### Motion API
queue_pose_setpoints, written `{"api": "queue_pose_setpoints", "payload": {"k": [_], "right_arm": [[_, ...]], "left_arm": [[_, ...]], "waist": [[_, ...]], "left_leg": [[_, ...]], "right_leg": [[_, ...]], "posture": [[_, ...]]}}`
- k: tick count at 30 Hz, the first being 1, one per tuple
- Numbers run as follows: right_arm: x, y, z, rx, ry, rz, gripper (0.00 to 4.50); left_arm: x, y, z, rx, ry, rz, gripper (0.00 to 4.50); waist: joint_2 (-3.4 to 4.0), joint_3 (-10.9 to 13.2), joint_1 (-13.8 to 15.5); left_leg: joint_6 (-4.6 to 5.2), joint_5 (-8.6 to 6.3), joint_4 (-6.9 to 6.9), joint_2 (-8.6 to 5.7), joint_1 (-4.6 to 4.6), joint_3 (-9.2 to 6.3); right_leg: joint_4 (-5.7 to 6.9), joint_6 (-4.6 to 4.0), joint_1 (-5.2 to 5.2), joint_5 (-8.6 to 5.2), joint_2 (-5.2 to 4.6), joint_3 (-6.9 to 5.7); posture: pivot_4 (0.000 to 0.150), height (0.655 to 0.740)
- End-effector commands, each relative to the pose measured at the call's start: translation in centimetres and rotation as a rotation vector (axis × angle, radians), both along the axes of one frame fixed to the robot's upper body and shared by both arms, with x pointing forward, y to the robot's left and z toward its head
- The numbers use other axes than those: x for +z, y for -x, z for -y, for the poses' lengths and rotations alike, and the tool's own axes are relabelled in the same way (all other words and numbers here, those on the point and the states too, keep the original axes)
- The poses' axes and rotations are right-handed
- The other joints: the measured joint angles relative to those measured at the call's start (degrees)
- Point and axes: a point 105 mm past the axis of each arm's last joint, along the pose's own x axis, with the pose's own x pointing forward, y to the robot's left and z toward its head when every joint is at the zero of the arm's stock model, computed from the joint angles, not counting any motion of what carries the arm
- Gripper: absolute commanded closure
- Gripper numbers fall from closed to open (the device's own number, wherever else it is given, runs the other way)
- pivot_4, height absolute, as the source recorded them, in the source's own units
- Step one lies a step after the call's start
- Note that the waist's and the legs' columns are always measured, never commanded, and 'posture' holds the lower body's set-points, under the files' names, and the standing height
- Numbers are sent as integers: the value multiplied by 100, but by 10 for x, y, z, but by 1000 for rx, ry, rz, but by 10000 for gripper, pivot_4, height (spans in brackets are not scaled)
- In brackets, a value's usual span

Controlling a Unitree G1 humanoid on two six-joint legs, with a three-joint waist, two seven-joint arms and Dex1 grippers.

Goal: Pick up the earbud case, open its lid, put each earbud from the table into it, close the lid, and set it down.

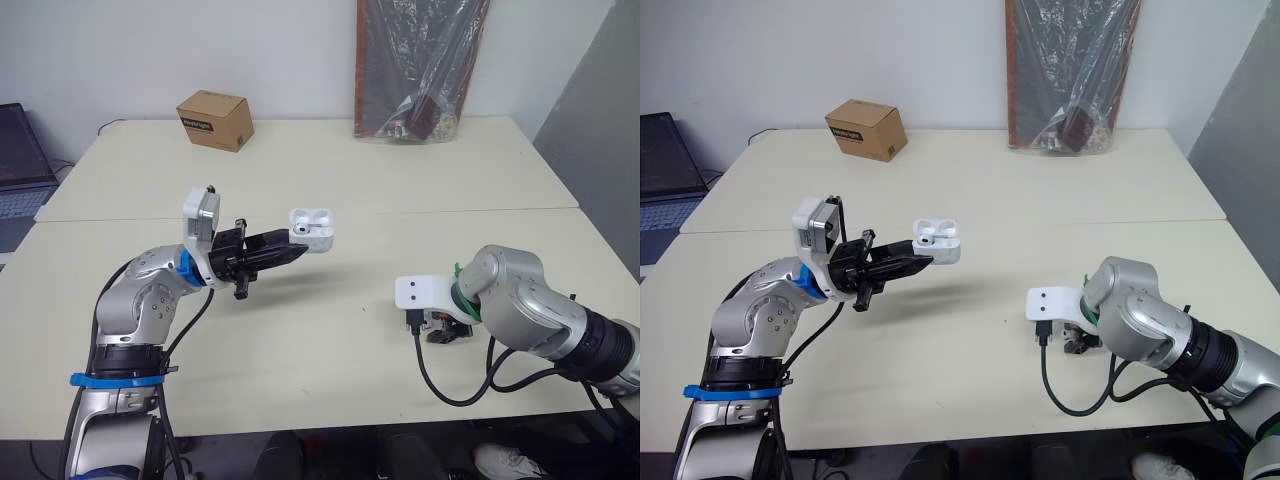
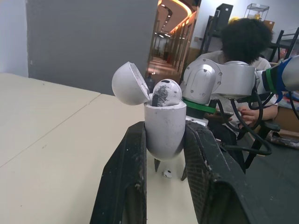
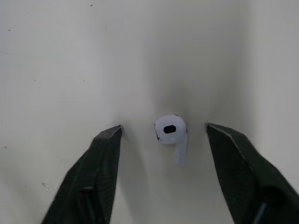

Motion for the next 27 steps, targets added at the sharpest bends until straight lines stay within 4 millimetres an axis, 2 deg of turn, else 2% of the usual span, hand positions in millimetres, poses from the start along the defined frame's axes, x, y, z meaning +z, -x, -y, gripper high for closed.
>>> {"api": "queue_pose_setpoints", "payload": {"k": [1, 17, 20, 24, 27], "right_arm": [[4, -8, 2, -21, 22, 49, 20335], [-2, -5, -1, -46, 58, 23, 20335], [-2, -4, -1, -47, 58, 20, 25854], [-3, -2, -2, -49, 59, 17, 39138], [-3, -3, -3, -52, 60, 17, 39138]], "left_arm": [[10, 4, 1, -7, 4, 54, 36814], [9, 4, 3, -11, 7, 51, 36814], [9, 4, 3, -11, 7, 50, 36814], [9, 4, 3, -11, 7, 50, 36814], [9, 4, 3, -11, 7, 50, 36814]], "waist": [[0, 0, 0], [-1, -1, -1], [-4, -2, -2], [-6, -4, -13], [-6, -3, -14]], "left_leg": [[0, 0, 0, 0, 0, 0], [0, 0, 0, 0, 1, -2], [0, 0, 0, 0, 1, -2], [0, 0, 0, 0, 9, -1], [0, 0, 0, 0, 12, -1]], "right_leg": [[0, 0, 0, 0, 0, -1], [0, 0, 1, 0, 0, -2], [0, 0, 1, 0, 0, -2], [0, 0, 4, 1, 0, -1], [1, 0, 7, 3, 0, -1]], "posture": [[1500, 7400], [1500, 7400], [1500, 7400], [1500, 7400], [1500, 7400]]}}
